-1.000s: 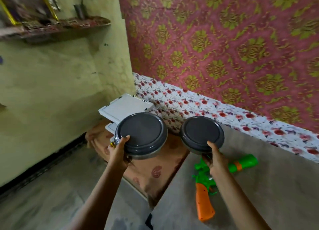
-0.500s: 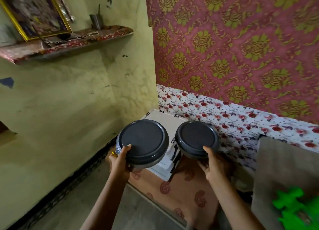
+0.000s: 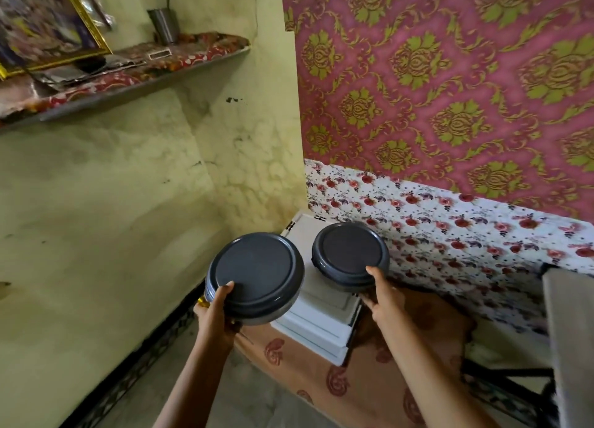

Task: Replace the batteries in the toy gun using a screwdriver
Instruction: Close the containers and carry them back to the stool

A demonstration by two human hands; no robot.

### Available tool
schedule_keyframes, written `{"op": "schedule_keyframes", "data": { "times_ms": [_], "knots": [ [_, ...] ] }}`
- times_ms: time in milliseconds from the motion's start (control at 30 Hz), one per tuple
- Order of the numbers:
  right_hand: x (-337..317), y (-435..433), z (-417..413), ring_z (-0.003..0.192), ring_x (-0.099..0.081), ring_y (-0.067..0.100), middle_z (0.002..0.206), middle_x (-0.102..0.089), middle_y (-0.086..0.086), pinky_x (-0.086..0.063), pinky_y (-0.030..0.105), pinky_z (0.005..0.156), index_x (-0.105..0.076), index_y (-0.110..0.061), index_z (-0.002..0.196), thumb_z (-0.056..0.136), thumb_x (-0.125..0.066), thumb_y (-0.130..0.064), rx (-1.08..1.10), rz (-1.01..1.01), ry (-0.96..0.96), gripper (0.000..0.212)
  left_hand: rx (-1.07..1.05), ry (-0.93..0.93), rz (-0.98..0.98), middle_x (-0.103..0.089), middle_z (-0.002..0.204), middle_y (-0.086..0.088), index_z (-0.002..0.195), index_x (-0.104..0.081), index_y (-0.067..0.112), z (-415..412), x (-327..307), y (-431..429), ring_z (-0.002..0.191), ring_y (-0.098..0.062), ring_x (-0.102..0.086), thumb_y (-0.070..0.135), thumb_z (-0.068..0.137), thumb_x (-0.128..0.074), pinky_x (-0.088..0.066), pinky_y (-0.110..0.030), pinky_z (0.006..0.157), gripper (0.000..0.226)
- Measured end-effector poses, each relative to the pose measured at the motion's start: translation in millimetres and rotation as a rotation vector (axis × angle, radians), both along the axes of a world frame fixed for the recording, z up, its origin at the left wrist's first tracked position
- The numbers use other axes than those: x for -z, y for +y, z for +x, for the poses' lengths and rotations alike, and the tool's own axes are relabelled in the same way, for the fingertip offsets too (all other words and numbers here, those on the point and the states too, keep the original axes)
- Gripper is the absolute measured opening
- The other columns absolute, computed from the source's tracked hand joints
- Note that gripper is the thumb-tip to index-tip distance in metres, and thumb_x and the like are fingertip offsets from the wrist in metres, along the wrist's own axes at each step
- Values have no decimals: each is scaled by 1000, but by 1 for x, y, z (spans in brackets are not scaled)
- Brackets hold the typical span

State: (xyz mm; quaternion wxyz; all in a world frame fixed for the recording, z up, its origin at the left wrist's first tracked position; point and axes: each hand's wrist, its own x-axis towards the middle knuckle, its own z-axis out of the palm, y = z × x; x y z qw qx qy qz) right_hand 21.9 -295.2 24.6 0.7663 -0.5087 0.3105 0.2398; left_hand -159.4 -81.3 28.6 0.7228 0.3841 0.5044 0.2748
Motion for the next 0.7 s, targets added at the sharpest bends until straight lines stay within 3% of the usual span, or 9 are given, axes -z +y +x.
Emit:
{"op": "schedule_keyframes", "data": {
  "times_ms": [100,200,267,333,467,600,700],
  "knots": [
    [18,24,12,115,-53,30,129,-52,14,-51,44,91,-53,-6,108,70,-79,-17,-27,-70,48,47,9,29,15,-55,106,-10,124,-36,18,11,7,25,81,-24,-58,23,80,-71,-45,-38,63,57],
    [37,43,24,113,-55,30,127,-55,14,-52,42,85,-55,-1,117,67,-81,-18,-40,-161,78,59,3,35,16,-54,101,-7,121,-32,21,19,13,43,85,-24,-58,21,81,-70,-46,-46,76,55],
    [46,50,28,116,-52,32,127,-53,15,-50,42,77,-55,0,117,72,-76,-13,-72,-166,65,51,-3,28,-3,-54,103,-7,121,-32,22,20,14,50,91,-25,-58,21,82,-69,-47,-48,80,55],
    [56,57,33,112,-53,29,122,-54,12,-48,39,73,-56,-3,104,72,-77,-17,-104,-192,52,41,-7,31,-13,-54,108,-9,124,-33,21,21,17,56,94,-27,-58,22,81,-70,-47,-47,78,56],
    [66,63,39,103,-53,25,113,-54,8,-48,37,79,-49,-17,74,68,-80,-30,-107,-215,12,33,22,23,-17,-55,102,-8,127,-34,17,26,18,66,83,-23,-59,21,81,-69,-46,-38,65,58],
    [79,62,38,103,-56,27,108,-59,8,-47,37,78,-51,-19,73,64,-82,-35,-87,-240,-21,36,74,20,-13,-53,99,-8,120,-33,17,29,17,73,79,-22,-57,20,83,-68,-43,-35,59,50],
    [69,63,26,86,-57,23,93,-61,6,-48,36,74,-53,-16,72,64,-80,-43,-28,-263,-30,39,120,11,-26,-52,96,-7,116,-29,20,29,16,75,81,-22,-57,20,85,-66,-46,-38,66,49]
  ]
}}
